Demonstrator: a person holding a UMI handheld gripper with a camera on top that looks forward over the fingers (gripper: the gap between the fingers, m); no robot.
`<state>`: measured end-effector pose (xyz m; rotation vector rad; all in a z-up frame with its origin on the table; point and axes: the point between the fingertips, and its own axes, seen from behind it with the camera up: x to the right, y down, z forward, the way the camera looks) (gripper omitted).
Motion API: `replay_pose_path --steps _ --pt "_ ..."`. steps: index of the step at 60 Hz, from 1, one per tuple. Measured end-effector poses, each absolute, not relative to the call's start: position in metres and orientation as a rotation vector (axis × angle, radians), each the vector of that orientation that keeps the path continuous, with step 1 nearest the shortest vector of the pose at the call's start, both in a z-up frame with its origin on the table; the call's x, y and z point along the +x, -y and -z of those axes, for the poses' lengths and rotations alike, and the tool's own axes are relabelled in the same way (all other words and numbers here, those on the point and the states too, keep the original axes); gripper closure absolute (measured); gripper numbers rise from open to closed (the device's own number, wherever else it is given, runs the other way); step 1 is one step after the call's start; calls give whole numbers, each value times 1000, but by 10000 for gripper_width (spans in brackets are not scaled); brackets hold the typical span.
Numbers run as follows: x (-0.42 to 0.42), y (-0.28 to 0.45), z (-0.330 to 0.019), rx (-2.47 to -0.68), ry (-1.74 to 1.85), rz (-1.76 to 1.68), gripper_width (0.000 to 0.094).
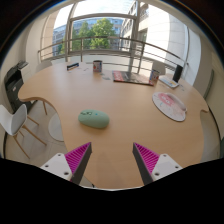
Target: Arrange mouse
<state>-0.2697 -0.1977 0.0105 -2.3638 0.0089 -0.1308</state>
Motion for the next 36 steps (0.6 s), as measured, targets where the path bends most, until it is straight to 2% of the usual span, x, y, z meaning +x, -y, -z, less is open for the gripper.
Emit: replay_pose_path --steps 11,36 --pt "-294 138 7 -2379 102 75 86" --pt "-279 40 13 -2344 181 48 100"
